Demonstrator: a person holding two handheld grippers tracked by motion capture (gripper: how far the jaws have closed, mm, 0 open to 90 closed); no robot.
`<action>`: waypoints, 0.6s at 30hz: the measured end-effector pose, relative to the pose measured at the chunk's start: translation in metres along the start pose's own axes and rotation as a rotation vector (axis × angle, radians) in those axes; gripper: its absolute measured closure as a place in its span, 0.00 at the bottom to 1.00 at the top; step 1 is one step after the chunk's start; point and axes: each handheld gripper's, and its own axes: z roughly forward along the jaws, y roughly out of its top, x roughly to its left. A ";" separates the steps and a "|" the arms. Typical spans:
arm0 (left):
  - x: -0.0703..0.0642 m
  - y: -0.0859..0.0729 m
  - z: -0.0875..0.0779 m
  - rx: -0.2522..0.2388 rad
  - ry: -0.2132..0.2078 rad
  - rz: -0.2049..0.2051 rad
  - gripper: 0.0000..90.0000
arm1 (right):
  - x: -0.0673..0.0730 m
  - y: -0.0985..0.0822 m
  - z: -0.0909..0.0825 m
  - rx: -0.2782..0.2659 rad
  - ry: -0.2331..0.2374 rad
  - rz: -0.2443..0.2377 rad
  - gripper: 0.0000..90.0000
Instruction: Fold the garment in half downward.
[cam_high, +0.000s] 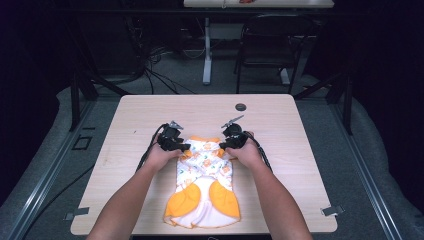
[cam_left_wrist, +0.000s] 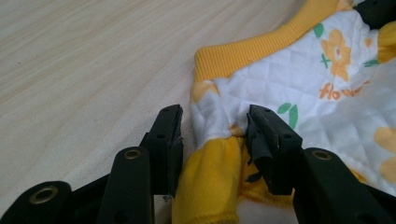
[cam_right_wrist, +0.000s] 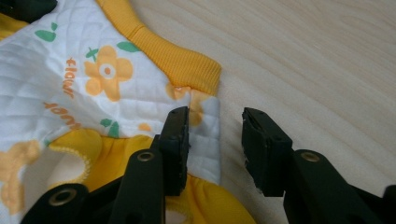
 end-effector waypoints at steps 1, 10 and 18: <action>0.000 0.000 0.000 0.000 0.000 0.000 0.62 | 0.000 0.000 0.000 0.000 0.000 0.000 0.69; -0.003 0.002 0.001 0.008 -0.037 -0.016 0.86 | 0.005 0.001 0.000 0.005 0.035 0.002 0.90; -0.008 0.003 -0.001 0.012 -0.017 -0.007 0.93 | 0.013 0.002 -0.001 0.016 -0.008 -0.049 0.98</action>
